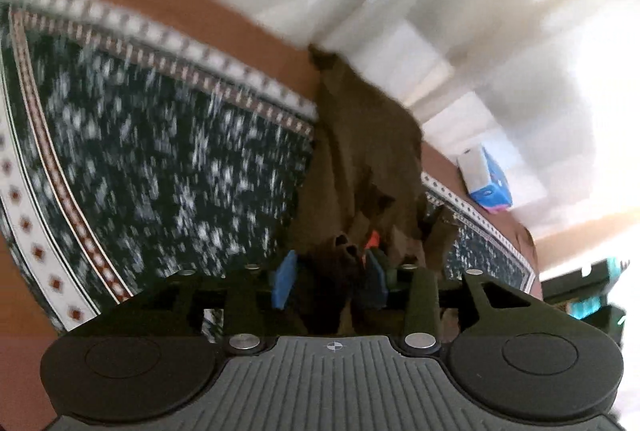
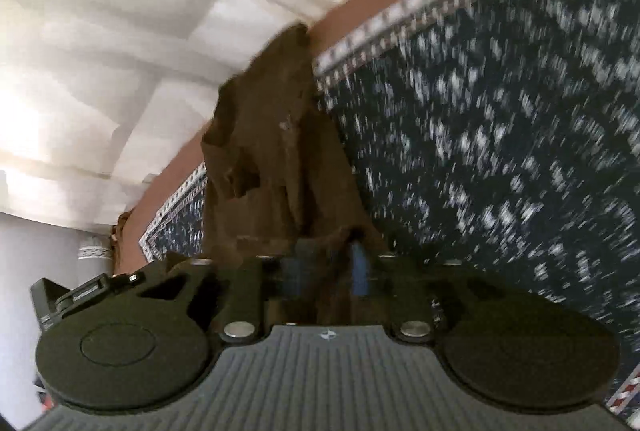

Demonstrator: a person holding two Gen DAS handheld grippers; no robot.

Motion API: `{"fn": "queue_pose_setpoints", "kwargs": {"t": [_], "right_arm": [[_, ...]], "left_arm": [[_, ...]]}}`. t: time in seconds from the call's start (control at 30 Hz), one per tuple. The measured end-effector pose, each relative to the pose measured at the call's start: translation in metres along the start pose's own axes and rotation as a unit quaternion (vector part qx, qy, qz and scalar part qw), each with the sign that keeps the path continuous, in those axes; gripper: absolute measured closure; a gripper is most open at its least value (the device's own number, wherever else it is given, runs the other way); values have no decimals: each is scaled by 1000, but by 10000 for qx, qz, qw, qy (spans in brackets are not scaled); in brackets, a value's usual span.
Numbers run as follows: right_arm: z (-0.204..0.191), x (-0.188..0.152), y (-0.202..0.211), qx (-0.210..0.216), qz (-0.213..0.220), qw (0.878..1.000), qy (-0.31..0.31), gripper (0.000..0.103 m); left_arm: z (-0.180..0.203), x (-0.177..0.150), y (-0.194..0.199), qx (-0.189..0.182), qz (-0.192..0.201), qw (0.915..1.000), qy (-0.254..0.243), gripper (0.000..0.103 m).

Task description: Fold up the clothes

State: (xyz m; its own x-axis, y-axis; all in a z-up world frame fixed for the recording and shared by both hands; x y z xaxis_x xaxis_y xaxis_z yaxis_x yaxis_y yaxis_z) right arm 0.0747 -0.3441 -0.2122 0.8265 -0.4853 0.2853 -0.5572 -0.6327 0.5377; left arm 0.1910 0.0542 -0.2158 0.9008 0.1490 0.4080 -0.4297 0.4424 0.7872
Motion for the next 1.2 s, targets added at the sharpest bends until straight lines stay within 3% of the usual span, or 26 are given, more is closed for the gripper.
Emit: {"fn": "queue_pose_setpoints", "kwargs": {"t": [0.1,0.17,0.27,0.33,0.43,0.57,0.77,0.8,0.83,0.87,0.9,0.97,1.03,1.1,1.13,1.17,1.2], "right_arm": [[-16,3,5,-284,22,9972,698,60],[-28,1,2,-660,-164,9869,1461,60],[-36,-1,-9,-840,-356,9749,2029,54],[-39,-1,-15,-958,-431,9677,2291,53],[-36,-2,-21,-1153,-524,9589,2538,48],[-25,-3,-27,-1273,-750,9507,2726,48],[-17,2,-34,-1060,-772,9564,2609,48],[-16,2,-37,-971,-824,9588,2541,49],[-16,1,-40,-882,-875,9609,2473,54],[-16,1,-42,-786,-930,9632,2395,88],[-17,1,-43,-644,-1005,9671,2248,99],[-22,7,-33,-460,-679,9733,2144,99],[-12,15,-27,-614,-388,9792,1896,99],[9,16,-36,-945,-557,9800,1661,98],[16,13,-43,-1067,-695,9781,1647,97],[19,12,-49,-1187,-784,9755,1677,95],[17,13,-50,-1227,-760,9745,1721,90]], "left_arm": [[7,-3,8,56,77,9977,-670,46],[13,-8,9,64,-1,9947,-1029,44],[27,-14,2,46,-40,9899,-1416,43],[35,-13,-3,116,144,9864,-1632,42],[39,-8,-4,260,463,9778,-2027,37],[36,-2,-13,150,408,9692,-2425,37],[33,6,-25,-159,185,9771,-2112,38],[33,7,-28,-202,107,9794,-2005,45],[33,7,-31,-245,29,9815,-1897,93],[33,7,-33,-288,-50,9834,-1789,99],[31,9,-33,-252,-15,9850,-1705,100],[21,13,-34,28,95,9868,-1614,100],[9,14,-47,222,-18,9892,-1449,100],[5,14,-61,294,-126,9907,-1322,95],[5,15,-63,343,-133,9911,-1282,79],[5,18,-62,399,-117,9912,-1253,56],[4,21,-60,456,-101,9914,-1224,55]]}}
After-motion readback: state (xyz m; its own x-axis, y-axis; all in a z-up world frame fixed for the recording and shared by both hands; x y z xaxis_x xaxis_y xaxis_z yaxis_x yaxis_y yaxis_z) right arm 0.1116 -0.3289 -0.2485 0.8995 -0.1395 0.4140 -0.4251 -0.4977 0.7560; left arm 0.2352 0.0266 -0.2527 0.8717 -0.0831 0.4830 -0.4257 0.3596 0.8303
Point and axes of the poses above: each gripper's, at about its wrist camera, not at the fingertips, and y roughly against the way its jaws point, z to its right, x to its top, the point moved 8 cm from there along -y, roughly the way its jaws point, and after that the axes turned 12 degrees about x, right-handed, at the moved point
